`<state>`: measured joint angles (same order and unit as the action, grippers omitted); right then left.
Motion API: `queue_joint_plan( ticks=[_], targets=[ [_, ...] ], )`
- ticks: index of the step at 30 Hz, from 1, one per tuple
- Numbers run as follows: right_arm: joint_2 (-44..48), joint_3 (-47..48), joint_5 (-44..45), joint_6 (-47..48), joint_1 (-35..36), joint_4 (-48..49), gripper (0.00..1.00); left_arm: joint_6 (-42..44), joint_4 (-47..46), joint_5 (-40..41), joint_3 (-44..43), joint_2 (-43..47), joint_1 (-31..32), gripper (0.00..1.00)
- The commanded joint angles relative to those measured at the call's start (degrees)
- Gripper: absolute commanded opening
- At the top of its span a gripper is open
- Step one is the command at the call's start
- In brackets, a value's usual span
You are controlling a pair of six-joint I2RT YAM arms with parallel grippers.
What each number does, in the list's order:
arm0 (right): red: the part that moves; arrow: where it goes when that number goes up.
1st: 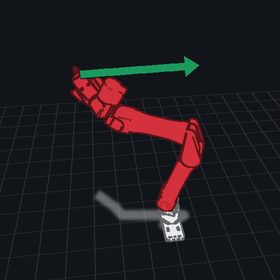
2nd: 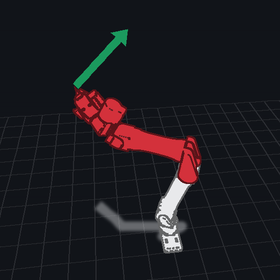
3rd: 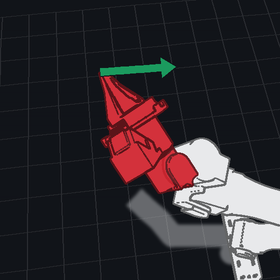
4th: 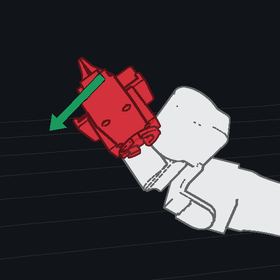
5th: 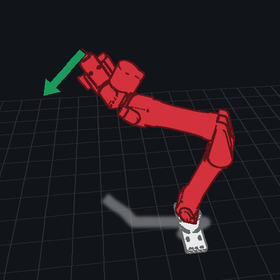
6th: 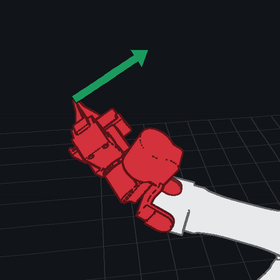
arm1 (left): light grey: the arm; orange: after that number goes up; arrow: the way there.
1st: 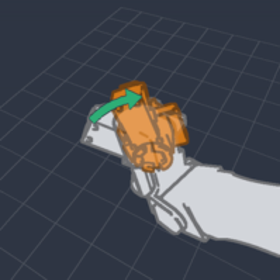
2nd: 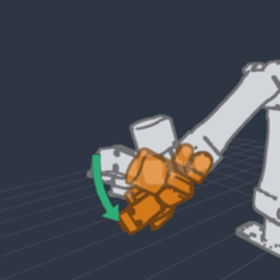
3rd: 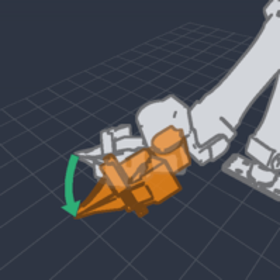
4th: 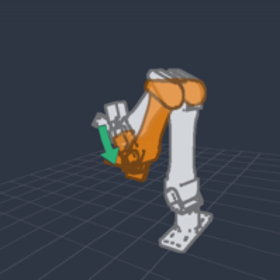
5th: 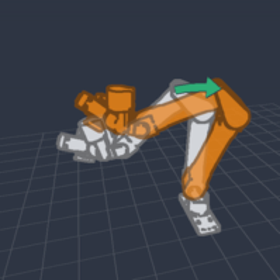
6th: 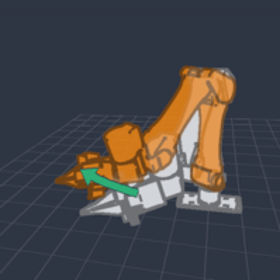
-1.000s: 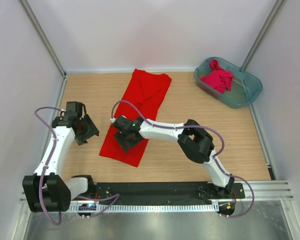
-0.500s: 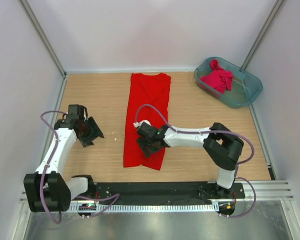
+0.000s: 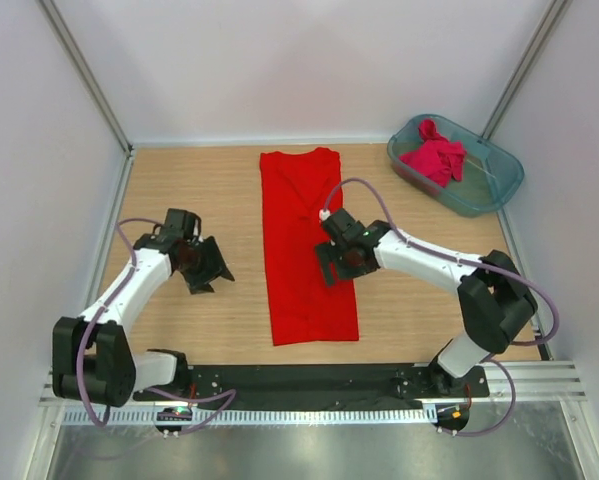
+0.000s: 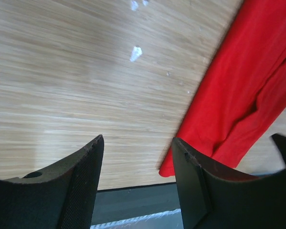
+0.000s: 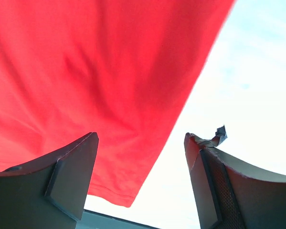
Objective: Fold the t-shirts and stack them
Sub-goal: Fold the tshirt
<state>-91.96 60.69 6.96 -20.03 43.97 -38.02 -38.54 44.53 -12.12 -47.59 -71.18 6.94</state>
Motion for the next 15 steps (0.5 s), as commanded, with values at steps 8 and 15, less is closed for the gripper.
queue_joint_plan(
  ticks=[8, 15],
  targets=[
    [14.07, -9.87, -16.09, -10.18, -10.74, 0.21, 0.75, -12.59, -8.84, -1.33, 4.52, -0.54, 20.47, 0.55],
    [22.26, -25.60, -24.88, -19.77, -12.32, 8.13, 0.65, -20.95, -15.44, -1.86, 11.82, -2.47, 29.97, 0.53]
  ],
)
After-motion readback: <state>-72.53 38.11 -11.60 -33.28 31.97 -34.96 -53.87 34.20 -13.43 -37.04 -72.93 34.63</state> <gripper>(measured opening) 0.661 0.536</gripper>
